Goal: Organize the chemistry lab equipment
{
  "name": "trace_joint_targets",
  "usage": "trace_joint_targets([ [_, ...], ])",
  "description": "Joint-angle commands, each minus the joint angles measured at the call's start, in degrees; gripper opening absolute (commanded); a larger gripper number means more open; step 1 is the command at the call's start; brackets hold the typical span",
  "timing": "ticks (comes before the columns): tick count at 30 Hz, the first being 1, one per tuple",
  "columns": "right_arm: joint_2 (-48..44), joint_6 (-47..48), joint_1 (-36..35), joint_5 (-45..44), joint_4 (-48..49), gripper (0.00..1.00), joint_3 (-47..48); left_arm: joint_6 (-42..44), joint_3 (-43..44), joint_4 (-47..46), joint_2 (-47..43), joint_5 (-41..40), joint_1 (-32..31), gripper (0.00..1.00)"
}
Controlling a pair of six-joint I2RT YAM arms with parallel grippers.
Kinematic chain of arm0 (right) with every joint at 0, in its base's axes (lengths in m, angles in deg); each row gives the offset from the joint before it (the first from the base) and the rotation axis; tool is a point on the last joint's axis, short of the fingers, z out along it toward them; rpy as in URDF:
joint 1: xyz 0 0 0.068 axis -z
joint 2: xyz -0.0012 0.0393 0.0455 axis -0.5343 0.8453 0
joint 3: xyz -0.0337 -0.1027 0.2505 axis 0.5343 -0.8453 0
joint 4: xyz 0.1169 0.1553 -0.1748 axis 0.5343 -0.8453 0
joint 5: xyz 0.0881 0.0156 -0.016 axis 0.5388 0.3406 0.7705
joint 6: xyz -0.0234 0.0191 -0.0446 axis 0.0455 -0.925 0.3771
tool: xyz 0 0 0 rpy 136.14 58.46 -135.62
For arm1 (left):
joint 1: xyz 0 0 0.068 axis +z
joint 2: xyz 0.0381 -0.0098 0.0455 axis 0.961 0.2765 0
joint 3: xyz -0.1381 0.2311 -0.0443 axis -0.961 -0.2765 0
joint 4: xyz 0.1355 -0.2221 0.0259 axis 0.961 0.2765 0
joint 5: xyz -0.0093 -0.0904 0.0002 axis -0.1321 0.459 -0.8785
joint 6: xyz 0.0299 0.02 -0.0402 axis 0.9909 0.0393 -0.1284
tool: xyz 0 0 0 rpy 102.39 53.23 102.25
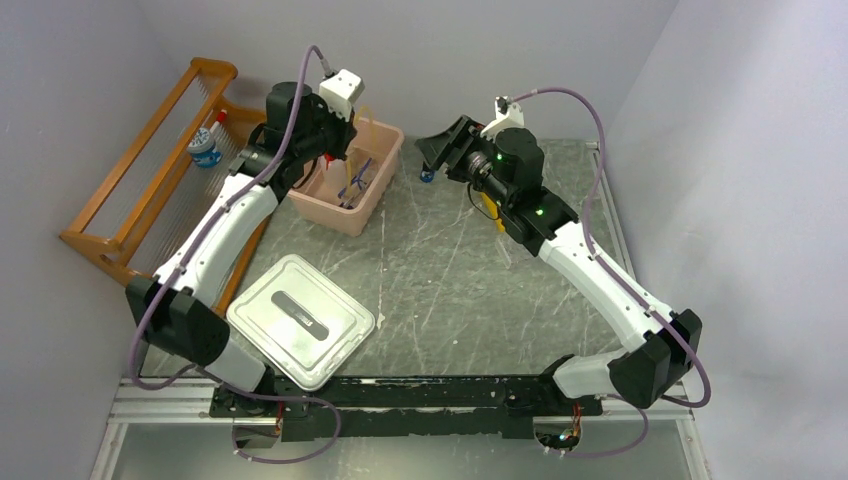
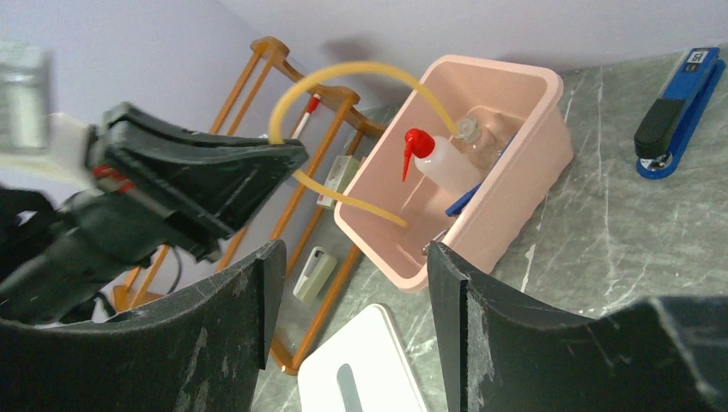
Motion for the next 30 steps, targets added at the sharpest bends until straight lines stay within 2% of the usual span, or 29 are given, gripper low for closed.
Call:
trace_joint_targets([
  [1,0.37,1.17,0.73,-0.98,0.33,0.64,-0.15,2.40,-0.36,1.51,2.78,2.21,2.51,0.05],
  [12,2.47,1.35,1.18,-0.72,0.16,0.64,0.35,3.62,-1.07,0.79,14.14,3.20,3.12,0.05],
  [21,3.62,1.53,1.55,-1.65,0.67,0.64,1.34,1.43,10.71,6.40,29.05,1.81,3.47,0.05],
  [24,3.60,2.32,1.62,-1.91,0.16,0.64,1.83,-0.38,14.09,7.70,32.51,-1.75,3.47,0.13],
  [26,3.60,2.63,1.58,-2.19,-0.32,0.64,2.08,-1.98,16.15,8.76,34.07,-6.35,3.47,0.23],
  [30,4.06,2.50,1.68,-2.08,-0.58,0.64,2.04,-3.69,18.51,9.78,34.29,-7.92,3.47,0.40],
])
